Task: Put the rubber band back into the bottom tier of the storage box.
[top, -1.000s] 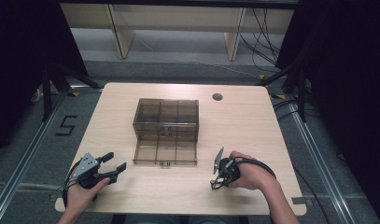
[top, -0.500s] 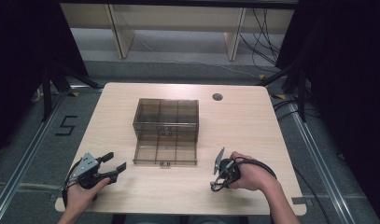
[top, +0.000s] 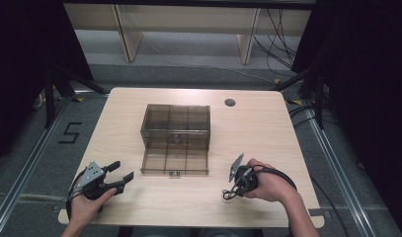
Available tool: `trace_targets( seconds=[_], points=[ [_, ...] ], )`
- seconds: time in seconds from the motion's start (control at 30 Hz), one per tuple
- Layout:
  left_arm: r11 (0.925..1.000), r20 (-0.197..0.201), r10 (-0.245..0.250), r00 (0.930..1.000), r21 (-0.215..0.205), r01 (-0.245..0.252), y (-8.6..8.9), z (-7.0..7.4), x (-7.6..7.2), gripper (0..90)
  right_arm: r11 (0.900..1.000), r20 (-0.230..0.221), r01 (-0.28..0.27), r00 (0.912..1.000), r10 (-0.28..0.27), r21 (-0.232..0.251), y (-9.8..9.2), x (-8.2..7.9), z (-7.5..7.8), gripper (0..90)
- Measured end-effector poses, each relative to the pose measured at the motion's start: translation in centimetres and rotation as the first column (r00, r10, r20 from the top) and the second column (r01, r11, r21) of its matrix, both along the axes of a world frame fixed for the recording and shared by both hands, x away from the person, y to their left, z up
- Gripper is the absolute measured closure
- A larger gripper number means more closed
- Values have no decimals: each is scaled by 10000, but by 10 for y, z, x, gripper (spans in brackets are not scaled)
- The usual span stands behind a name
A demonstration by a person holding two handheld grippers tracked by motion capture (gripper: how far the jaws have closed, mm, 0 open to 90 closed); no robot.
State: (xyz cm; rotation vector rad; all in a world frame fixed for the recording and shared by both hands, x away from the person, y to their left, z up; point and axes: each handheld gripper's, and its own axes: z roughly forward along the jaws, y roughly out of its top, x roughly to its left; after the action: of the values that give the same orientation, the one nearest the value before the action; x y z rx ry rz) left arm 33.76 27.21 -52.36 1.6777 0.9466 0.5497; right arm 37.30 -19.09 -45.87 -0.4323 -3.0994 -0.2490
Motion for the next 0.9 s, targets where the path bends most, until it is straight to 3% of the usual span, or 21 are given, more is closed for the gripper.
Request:
trace_targets(
  seconds=[0.03, 0.1, 0.17, 0.57, 0.67, 0.9],
  points=[
    [10000, -22, 4, 10000, 31, -4, 0, 0, 0, 271, 9997, 150, -190, 9997, 187, 166, -1, 1, -1, 877],
    [10000, 10, -15, 10000, -50, 15, 0, 0, 0, 271, 9996, 77, 222, 9997, -224, 161, 0, -2, 1, 877],
    [10000, 9, -32, 10000, -38, 32, 0, 0, 0, 271, 9975, 216, -146, 9997, 131, 692, -1, -1, 0, 877],
    [10000, -8, 18, 10000, 23, -18, 0, 0, 0, 271, 9862, 563, -36, 9984, -58, 1653, -6, -4, 6, 877],
    [10000, 1, 16, 10000, 41, -16, 0, 0, 0, 271, 9771, 878, -158, 9961, -30, 2124, -8, -3, 6, 877],
    [10000, 0, 10, 10000, 21, -10, 0, 0, 0, 272, 9543, 1008, 344, 9926, -671, 2968, -13, -6, 5, 877]
  ],
)
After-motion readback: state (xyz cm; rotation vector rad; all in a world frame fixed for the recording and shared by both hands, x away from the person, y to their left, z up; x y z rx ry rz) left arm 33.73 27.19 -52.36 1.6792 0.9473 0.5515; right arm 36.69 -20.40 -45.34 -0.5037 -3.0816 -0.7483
